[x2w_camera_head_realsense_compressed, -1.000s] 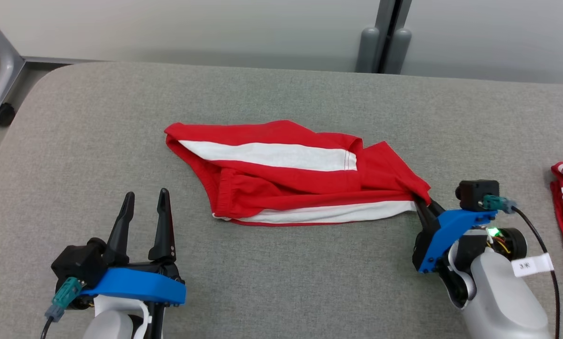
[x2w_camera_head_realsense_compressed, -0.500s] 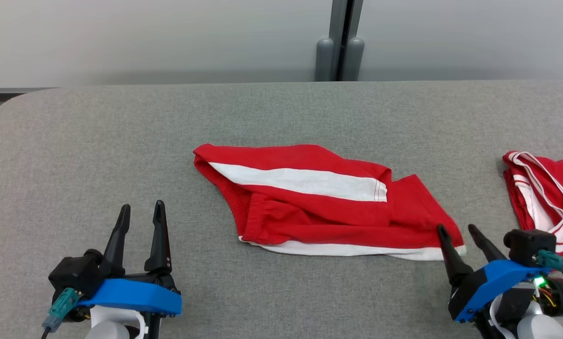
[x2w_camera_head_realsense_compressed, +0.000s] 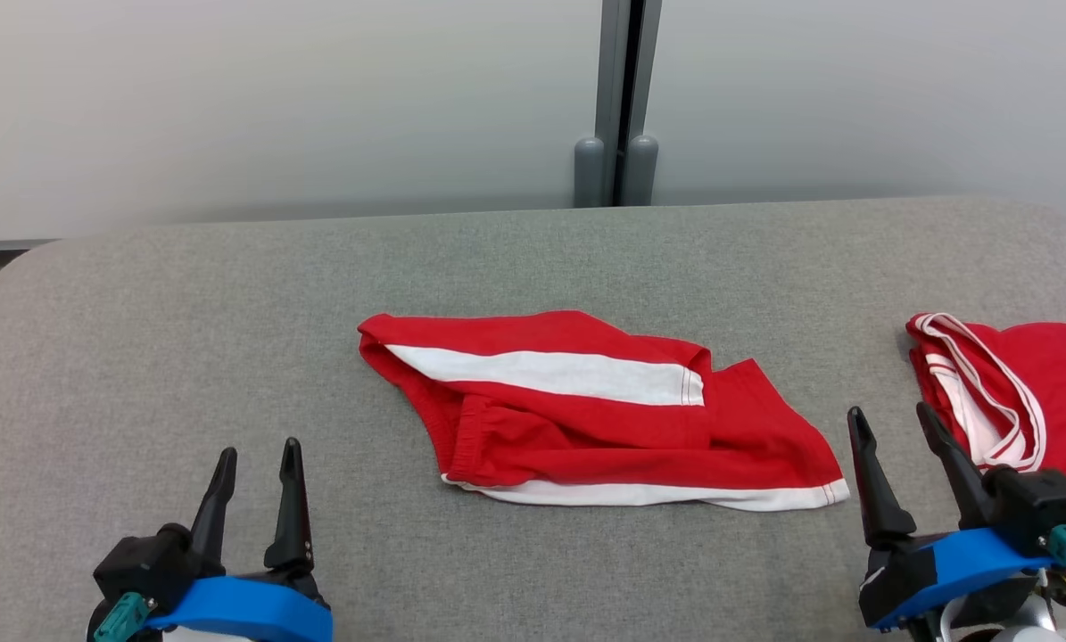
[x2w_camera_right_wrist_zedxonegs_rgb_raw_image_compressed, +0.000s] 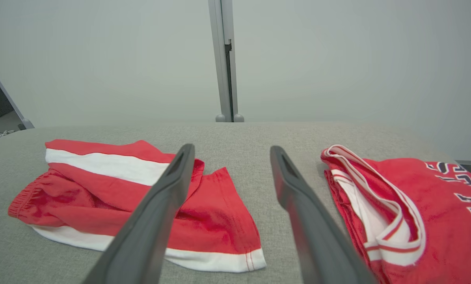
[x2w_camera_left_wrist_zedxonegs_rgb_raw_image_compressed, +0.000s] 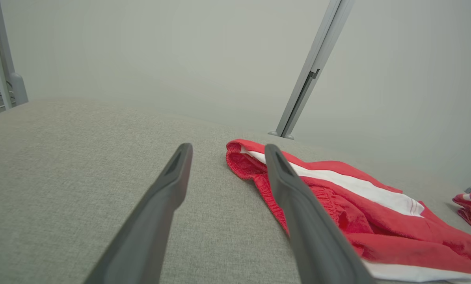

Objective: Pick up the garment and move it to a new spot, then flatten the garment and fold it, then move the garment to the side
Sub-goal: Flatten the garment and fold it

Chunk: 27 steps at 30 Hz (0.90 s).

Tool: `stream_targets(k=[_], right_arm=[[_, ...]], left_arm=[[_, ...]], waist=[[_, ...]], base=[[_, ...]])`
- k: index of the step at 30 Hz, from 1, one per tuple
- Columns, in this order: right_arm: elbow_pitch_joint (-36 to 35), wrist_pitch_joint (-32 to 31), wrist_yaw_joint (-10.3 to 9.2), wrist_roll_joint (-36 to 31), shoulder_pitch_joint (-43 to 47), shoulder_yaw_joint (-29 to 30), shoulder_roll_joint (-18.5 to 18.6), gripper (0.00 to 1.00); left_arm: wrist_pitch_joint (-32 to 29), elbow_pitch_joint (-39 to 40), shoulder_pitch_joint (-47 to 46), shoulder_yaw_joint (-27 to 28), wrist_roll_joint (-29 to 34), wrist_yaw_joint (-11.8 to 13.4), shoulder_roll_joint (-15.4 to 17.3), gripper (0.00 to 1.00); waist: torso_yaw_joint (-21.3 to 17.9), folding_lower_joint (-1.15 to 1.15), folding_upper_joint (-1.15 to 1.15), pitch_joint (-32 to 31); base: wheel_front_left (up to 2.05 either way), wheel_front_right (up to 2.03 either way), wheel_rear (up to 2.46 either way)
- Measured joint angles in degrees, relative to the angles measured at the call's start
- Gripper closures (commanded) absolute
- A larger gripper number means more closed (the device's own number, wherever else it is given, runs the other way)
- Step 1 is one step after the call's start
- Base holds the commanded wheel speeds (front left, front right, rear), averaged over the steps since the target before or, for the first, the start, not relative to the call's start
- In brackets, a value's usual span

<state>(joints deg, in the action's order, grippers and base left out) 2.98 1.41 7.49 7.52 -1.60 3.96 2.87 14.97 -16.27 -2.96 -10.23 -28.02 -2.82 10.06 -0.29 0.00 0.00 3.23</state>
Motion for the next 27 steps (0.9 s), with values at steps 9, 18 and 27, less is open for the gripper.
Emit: stream_targets(k=[9, 18, 27], right_arm=[[1.4, 0.8, -0.01, -0.8, 1.8, 0.6, 0.0, 0.0], [2.8, 0.2, 0.0, -0.7, 1.9, 0.6, 0.0, 0.0], [3.6, 0.1, -0.01, 0.3, 1.8, 0.0, 0.0, 0.0]], left_arm=[[-0.8, 1.1, 4.3, -0.3, 0.8, 1.9, 0.8, 0.0], [-2.4, 2.4, 5.0, -0.8, 1.0, 2.5, 2.0, 0.0], [-2.5, 2.9, 5.0, -1.3, 0.8, 2.5, 2.3, 0.0]], waist=[[-0.8, 0.0, 0.0, -3.3], [-1.2, 0.0, 0.0, -3.6], [-1.3, 0.0, 0.0, -3.2]], base=[[0.0, 0.0, 0.0], [0.0, 0.0, 0.0], [0.0, 0.0, 0.0]])
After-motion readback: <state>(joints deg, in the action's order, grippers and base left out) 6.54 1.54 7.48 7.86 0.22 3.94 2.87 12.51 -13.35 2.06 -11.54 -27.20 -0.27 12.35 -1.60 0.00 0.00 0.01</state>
